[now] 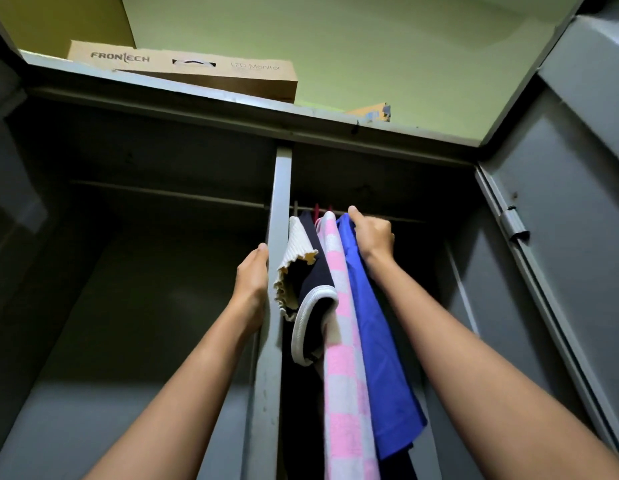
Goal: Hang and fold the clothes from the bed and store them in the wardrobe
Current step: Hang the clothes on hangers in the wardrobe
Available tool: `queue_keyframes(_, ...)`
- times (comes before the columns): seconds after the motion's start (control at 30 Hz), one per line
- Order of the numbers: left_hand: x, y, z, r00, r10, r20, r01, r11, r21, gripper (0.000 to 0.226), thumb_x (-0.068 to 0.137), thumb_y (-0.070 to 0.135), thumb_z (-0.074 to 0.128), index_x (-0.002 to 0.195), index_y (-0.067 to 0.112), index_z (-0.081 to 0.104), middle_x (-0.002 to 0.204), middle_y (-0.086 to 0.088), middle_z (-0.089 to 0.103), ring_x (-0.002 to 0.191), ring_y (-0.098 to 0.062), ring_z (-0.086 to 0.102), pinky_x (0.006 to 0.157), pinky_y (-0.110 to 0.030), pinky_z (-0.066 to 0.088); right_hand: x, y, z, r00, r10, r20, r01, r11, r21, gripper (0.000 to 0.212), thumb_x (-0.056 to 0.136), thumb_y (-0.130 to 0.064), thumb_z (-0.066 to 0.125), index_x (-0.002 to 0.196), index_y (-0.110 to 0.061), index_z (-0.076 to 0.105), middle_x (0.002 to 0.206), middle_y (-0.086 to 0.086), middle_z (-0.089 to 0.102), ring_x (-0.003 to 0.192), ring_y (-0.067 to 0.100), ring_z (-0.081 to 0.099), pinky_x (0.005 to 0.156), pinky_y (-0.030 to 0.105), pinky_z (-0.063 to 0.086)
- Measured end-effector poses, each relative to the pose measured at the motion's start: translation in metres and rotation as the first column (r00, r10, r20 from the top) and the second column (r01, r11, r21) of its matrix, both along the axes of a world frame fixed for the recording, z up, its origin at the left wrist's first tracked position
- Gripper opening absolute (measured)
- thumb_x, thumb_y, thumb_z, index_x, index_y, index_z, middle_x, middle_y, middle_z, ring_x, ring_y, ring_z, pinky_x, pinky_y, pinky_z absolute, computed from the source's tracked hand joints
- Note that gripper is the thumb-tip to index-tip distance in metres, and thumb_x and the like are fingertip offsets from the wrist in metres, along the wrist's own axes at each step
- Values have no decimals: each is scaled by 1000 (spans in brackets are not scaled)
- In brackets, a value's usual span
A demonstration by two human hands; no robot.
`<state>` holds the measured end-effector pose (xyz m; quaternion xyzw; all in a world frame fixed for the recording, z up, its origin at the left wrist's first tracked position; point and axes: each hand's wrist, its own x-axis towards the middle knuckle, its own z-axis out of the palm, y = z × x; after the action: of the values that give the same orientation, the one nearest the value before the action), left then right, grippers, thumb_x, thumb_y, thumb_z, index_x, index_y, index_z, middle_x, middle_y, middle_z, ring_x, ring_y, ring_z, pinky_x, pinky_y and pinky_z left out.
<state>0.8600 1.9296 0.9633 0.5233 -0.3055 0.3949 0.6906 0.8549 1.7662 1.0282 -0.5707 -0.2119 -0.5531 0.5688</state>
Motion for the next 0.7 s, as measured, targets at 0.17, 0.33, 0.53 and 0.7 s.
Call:
queue_keyframes(0.17, -12, -3, -27, 995, -27, -97, 22, 998, -56, 41, 95, 43, 41, 105, 11, 66, 104, -6, 67, 95, -23, 61, 92, -35, 48, 4, 14, -43, 954, 200, -224, -214, 976, -41, 47, 92, -55, 39, 102, -18, 67, 111, 9, 61, 104, 25, 56, 102, 43, 42)
queue_keyframes(0.33, -28, -10, -61, 981, -28, -194, 14, 997, -70, 59, 80, 54, 45, 127, 20, 56, 129, -2, 58, 123, -22, 50, 109, -44, 36, -10, 16, -101, 894, 252, -370, -309, 946, -102, 59, 91, -61, 31, 121, -19, 59, 117, 6, 61, 105, 24, 59, 99, 41, 45)
queue_keyframes(0.53, -60, -18, -117, 944, -65, -323, 36, 995, -95, 61, 79, 54, 46, 127, 18, 55, 132, -7, 55, 123, -27, 51, 107, -47, 38, -48, 11, -166, 826, 248, -506, -327, 942, -71, 72, 79, -69, 34, 125, -20, 58, 125, 4, 60, 111, 25, 57, 101, 43, 44)
queue_keyframes(0.7, -128, -40, -177, 916, -66, -395, 36, 996, -85, 36, 100, 29, 38, 120, 6, 56, 133, -10, 51, 124, -23, 45, 106, -29, 31, -110, -9, -229, 723, 294, -625, -364, 931, 18, 57, 97, -53, 32, 136, -14, 47, 139, 4, 49, 122, 25, 48, 97, 42, 38)
